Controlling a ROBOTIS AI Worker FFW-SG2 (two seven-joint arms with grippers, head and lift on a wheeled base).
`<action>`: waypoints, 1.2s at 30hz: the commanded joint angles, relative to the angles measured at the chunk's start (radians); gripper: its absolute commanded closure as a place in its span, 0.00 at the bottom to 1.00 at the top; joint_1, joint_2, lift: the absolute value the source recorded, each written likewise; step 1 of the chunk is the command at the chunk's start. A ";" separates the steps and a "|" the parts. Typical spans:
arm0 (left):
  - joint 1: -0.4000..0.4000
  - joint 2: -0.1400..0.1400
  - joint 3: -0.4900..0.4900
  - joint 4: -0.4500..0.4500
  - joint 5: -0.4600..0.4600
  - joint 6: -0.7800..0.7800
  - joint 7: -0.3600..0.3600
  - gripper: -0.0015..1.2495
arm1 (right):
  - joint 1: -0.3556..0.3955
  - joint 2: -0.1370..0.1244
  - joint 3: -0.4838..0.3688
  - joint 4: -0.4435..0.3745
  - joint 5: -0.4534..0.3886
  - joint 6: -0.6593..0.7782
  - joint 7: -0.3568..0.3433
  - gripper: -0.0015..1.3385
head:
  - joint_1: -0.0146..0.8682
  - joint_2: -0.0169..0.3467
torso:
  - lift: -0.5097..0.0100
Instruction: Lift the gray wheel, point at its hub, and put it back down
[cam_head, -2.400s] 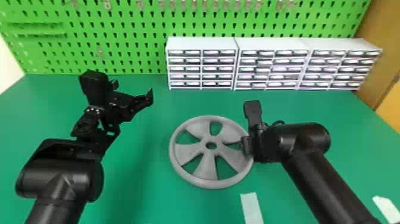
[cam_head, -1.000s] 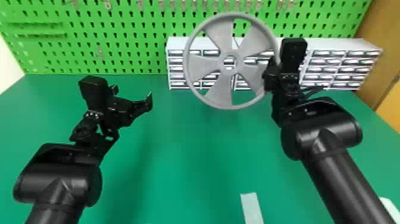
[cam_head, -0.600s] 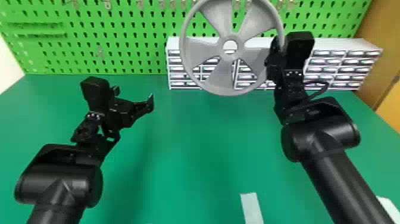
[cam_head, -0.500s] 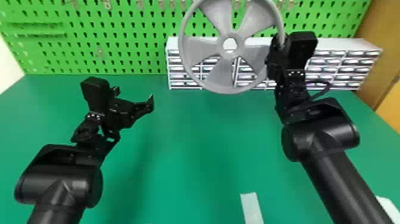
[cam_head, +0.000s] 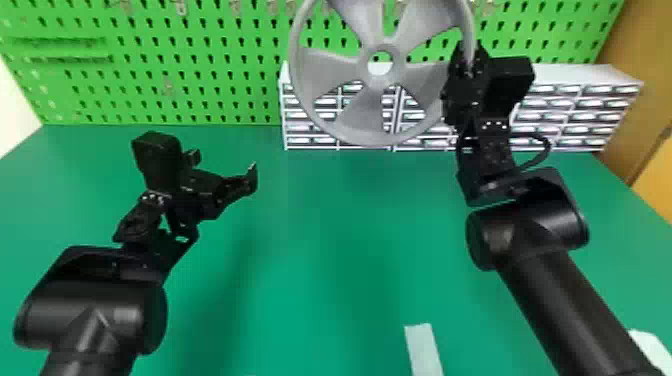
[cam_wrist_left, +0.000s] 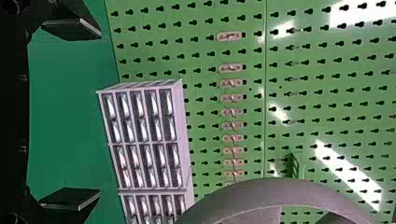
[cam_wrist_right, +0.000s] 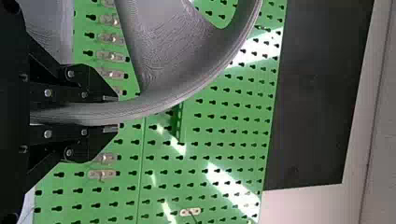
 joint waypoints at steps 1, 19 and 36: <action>0.030 0.000 0.009 -0.070 -0.003 0.044 -0.019 0.08 | 0.005 -0.002 -0.001 0.001 0.009 -0.011 0.000 0.99 | 0.80 0.18 | 0.81; 0.133 0.012 0.021 -0.323 0.011 0.109 -0.083 0.57 | 0.028 -0.025 -0.027 -0.044 0.003 -0.035 0.001 0.99 | 0.80 0.18 | 0.81; 0.145 0.041 -0.040 -0.361 0.090 0.109 -0.037 0.98 | 0.018 -0.035 -0.005 -0.053 -0.009 -0.035 0.001 0.99 | 0.80 0.18 | 0.81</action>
